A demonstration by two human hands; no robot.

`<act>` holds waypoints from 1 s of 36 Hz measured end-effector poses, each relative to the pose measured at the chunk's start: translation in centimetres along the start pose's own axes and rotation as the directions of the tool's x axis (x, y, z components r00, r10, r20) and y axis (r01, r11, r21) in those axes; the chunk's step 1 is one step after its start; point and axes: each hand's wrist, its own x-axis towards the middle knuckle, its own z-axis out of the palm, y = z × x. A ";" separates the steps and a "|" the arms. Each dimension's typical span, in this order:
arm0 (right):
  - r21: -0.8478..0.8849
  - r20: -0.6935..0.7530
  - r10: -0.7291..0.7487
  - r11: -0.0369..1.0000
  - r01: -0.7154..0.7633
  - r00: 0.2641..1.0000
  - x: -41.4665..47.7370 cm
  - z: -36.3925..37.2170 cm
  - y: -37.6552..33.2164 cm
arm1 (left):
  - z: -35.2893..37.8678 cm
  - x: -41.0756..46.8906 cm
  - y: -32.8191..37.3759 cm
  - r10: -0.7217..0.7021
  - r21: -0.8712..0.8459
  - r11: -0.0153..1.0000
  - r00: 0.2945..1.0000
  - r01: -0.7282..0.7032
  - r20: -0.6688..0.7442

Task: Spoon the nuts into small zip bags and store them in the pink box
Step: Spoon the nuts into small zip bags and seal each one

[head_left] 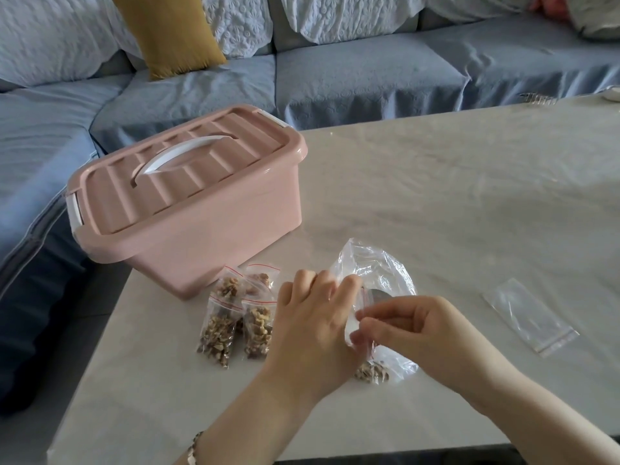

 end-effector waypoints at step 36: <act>-0.508 -0.243 -0.096 0.860 -0.042 0.965 0.3 -3.4 3.0 | 0.3 -1.7 -1.3 -0.332 -0.346 0.867 0.934 0.358 0.135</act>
